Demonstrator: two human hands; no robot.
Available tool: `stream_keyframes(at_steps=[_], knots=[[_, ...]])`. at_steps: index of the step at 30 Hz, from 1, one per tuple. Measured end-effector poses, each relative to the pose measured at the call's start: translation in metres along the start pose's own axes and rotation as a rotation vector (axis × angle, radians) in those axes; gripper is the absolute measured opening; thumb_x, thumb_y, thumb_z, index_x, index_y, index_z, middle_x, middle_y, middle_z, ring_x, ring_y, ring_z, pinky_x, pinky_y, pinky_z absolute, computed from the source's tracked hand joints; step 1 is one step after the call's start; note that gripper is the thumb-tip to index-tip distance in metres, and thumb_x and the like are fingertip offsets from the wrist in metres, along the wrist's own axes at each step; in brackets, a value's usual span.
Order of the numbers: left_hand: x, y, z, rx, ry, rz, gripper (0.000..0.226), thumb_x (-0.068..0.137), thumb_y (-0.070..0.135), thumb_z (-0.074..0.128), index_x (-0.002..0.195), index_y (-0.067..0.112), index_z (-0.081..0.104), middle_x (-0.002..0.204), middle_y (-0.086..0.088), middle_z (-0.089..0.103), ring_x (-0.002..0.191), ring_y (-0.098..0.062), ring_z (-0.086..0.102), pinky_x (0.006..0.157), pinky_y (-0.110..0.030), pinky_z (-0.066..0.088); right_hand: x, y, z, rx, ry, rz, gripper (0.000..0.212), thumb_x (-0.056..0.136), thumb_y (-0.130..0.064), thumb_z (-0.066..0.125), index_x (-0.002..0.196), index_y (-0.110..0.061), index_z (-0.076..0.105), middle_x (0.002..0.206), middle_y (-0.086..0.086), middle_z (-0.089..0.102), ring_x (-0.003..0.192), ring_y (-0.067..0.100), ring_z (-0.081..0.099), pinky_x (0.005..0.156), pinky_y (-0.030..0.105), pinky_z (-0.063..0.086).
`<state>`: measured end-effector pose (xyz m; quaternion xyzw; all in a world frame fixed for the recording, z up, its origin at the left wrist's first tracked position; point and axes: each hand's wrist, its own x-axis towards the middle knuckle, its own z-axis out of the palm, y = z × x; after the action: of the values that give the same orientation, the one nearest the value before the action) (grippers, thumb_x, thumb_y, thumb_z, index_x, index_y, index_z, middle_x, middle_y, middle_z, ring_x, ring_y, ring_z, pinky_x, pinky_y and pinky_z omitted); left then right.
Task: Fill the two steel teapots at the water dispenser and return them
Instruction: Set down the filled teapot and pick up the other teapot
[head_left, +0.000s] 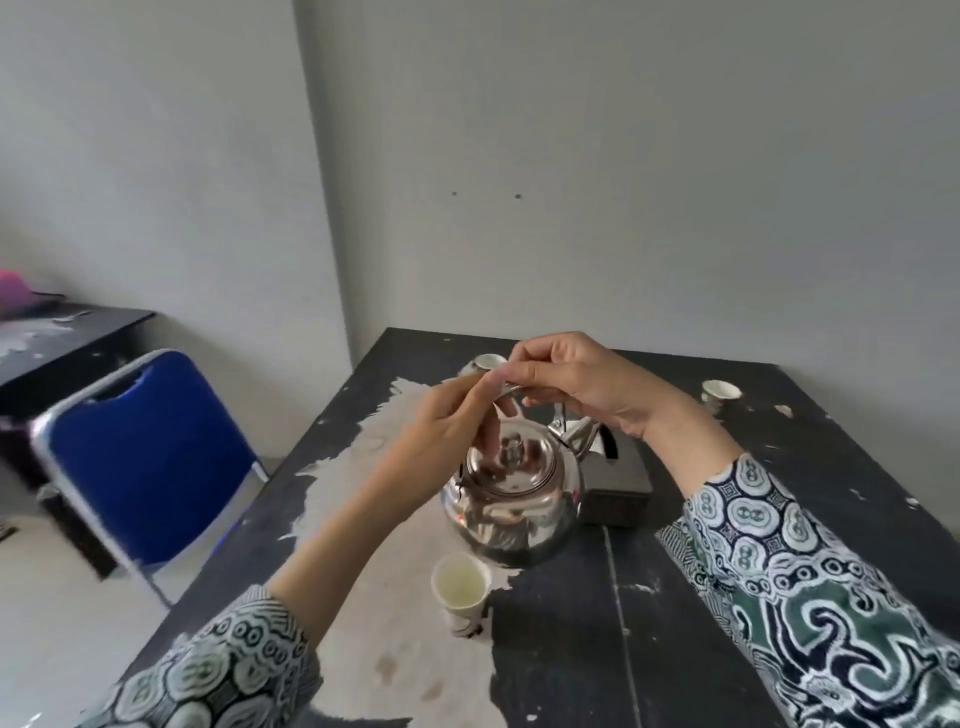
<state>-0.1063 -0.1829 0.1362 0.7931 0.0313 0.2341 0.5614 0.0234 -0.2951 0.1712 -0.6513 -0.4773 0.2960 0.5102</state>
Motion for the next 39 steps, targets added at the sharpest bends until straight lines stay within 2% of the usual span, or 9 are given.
stream_keyframes(at_steps=[2,6,11,15,19,23,27,32,39], knots=[[-0.029,0.002,-0.039,-0.017,0.044,-0.092,0.036,0.096,0.034,0.04,0.073,0.012,0.058,0.041,0.009,0.043,0.04,-0.006,0.038,0.047,-0.016,0.037,0.02,-0.011,0.043,0.006,-0.082,-0.015,0.014,0.088,-0.018,0.057,0.079,-0.009,0.063,0.087,0.013,0.057,0.086,0.02,0.051,0.077,0.022,0.045],[-0.09,-0.002,-0.123,-0.139,0.116,-0.232,0.031,0.097,0.024,0.042,0.073,0.009,0.056,0.04,0.012,0.033,0.039,-0.004,0.027,0.04,-0.015,0.025,0.059,-0.026,0.135,0.042,-0.219,-0.048,0.014,0.09,-0.018,0.056,0.08,-0.012,0.065,0.075,0.0,0.061,0.074,0.009,0.056,0.068,0.014,0.05],[-0.165,-0.009,-0.22,-0.073,0.235,-0.301,0.036,0.097,0.02,0.043,0.064,0.013,0.055,0.041,0.011,0.033,0.039,-0.003,0.028,0.038,-0.012,0.025,0.101,-0.031,0.256,0.093,-0.309,-0.08,0.03,0.086,-0.034,0.058,0.079,-0.006,0.062,0.072,0.012,0.047,0.066,0.024,0.042,0.07,0.029,0.04],[-0.226,-0.021,-0.308,-0.05,0.356,-0.377,0.039,0.097,0.019,0.041,0.06,0.011,0.051,0.039,0.011,0.032,0.033,-0.001,0.027,0.036,-0.011,0.023,0.136,-0.04,0.362,0.141,-0.395,-0.096,0.029,0.095,-0.031,0.045,0.075,-0.014,0.058,0.058,-0.009,0.052,0.054,0.004,0.046,0.059,0.012,0.042],[-0.278,-0.024,-0.379,-0.037,0.485,-0.412,0.041,0.097,0.017,0.042,0.057,0.011,0.048,0.039,0.012,0.029,0.034,-0.001,0.023,0.036,-0.011,0.02,0.169,-0.05,0.45,0.212,-0.469,-0.086,0.032,0.092,-0.037,0.041,0.077,-0.013,0.056,0.062,-0.004,0.058,0.06,0.013,0.051,0.073,0.029,0.045],[-0.326,-0.033,-0.45,-0.017,0.619,-0.422,0.042,0.094,0.02,0.047,0.053,0.015,0.048,0.04,0.012,0.029,0.036,-0.002,0.023,0.036,-0.01,0.02,0.206,-0.065,0.534,0.272,-0.575,-0.101,0.028,0.086,-0.04,0.048,0.081,-0.014,0.056,0.066,-0.005,0.06,0.064,0.009,0.056,0.071,0.022,0.049],[-0.356,-0.043,-0.506,-0.059,0.754,-0.392,0.045,0.092,0.019,0.051,0.047,0.02,0.049,0.034,0.011,0.035,0.031,-0.001,0.028,0.035,-0.007,0.024,0.243,-0.071,0.6,0.244,-0.636,-0.133,0.018,0.087,-0.033,0.053,0.087,-0.016,0.059,0.073,-0.004,0.06,0.071,0.009,0.057,0.073,0.02,0.048],[-0.376,-0.081,-0.589,-0.034,0.89,-0.418,0.045,0.089,0.023,0.055,0.045,0.021,0.048,0.038,0.012,0.029,0.035,-0.002,0.021,0.034,-0.011,0.02,0.3,-0.069,0.679,0.196,-0.669,-0.185,0.011,0.09,-0.015,0.056,0.08,-0.019,0.06,0.065,-0.013,0.06,0.063,0.002,0.056,0.064,0.012,0.046],[-0.363,-0.136,-0.718,0.002,0.919,-0.449,0.045,0.092,0.025,0.051,0.047,0.02,0.048,0.042,0.009,0.026,0.037,-0.005,0.019,0.036,-0.014,0.018,0.419,-0.066,0.769,0.294,-0.653,-0.189,0.013,0.077,-0.039,0.064,0.075,-0.027,0.062,0.061,-0.012,0.055,0.064,0.015,0.05,0.072,0.029,0.046]])
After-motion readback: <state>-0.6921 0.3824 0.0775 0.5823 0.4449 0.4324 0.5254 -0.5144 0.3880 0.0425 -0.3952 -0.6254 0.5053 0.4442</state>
